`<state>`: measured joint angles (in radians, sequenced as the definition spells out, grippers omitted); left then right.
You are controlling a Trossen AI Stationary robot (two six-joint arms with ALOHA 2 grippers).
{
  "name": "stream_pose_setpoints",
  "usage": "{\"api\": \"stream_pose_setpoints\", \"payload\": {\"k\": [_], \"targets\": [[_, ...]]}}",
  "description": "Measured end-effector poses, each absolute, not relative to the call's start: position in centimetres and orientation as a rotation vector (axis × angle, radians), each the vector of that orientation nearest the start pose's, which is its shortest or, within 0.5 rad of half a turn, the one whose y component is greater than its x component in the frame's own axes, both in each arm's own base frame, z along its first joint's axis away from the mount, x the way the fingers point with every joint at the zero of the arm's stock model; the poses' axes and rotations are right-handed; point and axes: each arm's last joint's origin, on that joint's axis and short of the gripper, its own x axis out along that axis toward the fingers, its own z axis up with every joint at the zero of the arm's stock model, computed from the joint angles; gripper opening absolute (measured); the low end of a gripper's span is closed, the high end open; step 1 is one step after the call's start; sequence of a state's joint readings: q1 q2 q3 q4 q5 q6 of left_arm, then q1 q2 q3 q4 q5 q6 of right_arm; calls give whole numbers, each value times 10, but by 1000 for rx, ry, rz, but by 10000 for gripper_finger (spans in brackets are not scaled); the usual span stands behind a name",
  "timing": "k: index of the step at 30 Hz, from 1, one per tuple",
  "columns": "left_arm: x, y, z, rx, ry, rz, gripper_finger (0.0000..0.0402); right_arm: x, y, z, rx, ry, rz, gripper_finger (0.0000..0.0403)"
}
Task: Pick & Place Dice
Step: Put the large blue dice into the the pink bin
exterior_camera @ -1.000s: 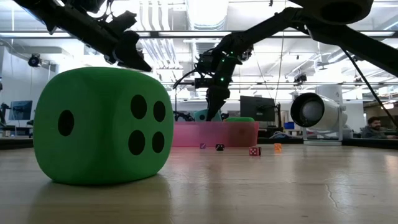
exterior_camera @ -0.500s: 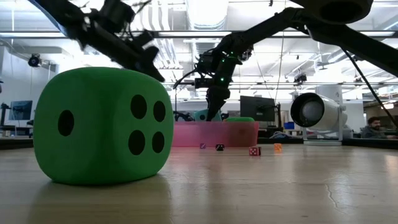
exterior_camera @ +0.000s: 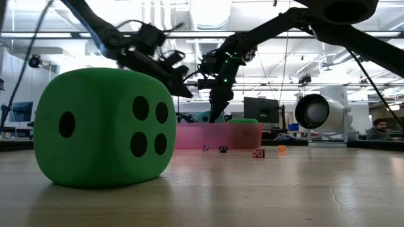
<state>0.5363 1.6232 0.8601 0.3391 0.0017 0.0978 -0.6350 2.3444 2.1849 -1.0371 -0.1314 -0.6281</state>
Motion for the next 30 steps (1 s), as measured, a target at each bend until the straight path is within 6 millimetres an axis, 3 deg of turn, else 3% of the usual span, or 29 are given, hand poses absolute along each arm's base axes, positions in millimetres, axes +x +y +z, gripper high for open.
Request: {"api": "stream_pose_setpoints", "payload": {"k": [4, 10, 21, 30], "targets": [[314, 189, 203, -19, 454, 508, 8, 398, -288, 223, -100, 1191, -73, 400], [330, 202, 201, -28, 494, 511, 8, 398, -288, 223, -100, 1190, -73, 400], [334, 217, 183, -82, 529, 540, 8, 398, -288, 223, -101, 1190, -71, 400], [333, 221, 180, -98, 524, 515, 8, 398, -288, 222, -103, 1190, -67, 400]]}}
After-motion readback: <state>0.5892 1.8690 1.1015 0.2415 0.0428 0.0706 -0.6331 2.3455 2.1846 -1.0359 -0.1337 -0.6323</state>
